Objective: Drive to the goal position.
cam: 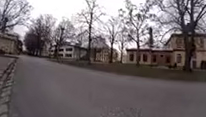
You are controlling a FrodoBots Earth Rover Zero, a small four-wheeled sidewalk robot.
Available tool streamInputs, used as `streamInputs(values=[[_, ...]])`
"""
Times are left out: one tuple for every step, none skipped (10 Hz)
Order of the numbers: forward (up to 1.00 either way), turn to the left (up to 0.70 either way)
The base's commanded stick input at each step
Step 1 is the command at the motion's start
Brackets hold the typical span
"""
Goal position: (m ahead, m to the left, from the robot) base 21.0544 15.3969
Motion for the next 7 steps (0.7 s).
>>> streamInputs(values=[[0.00, 0.70], [0.00, 0.70], [0.00, 0.70], [0.00, 0.70], [0.00, 0.70], [0.00, 0.70], [0.00, 0.70]])
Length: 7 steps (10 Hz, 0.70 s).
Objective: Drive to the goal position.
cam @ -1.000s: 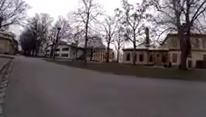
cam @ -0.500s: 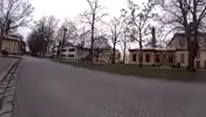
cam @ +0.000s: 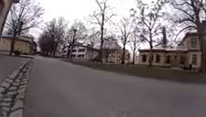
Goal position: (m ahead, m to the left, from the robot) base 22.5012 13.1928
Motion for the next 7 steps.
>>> streamInputs(values=[[0.00, 0.70], [0.00, 0.70], [0.00, 0.40], [0.30, 0.00], [0.70, 0.00], [0.70, 0.00], [0.70, 0.00]])
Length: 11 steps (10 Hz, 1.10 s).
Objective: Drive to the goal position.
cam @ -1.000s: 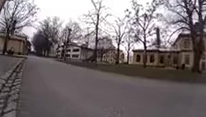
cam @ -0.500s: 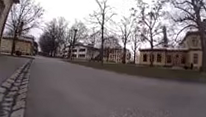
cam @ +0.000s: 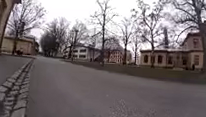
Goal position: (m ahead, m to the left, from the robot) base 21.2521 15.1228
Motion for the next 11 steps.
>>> streamInputs(values=[[0.70, 0.00], [0.70, 0.00], [0.70, 0.00], [0.70, 0.00], [0.70, 0.00], [0.70, 0.00], [0.70, 0.00], [0.70, 0.00], [0.70, 0.00], [0.70, 0.00], [0.70, 0.00]])
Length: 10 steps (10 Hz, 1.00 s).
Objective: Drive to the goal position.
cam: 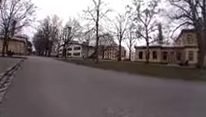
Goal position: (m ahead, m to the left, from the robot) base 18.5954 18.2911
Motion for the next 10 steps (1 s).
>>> streamInputs(values=[[0.70, 0.00], [0.70, 0.35], [0.70, 0.35], [0.70, 0.35], [0.70, 0.35], [0.70, 0.35], [0.70, 0.35], [0.70, 0.35], [0.70, 0.35], [0.70, 0.24]])
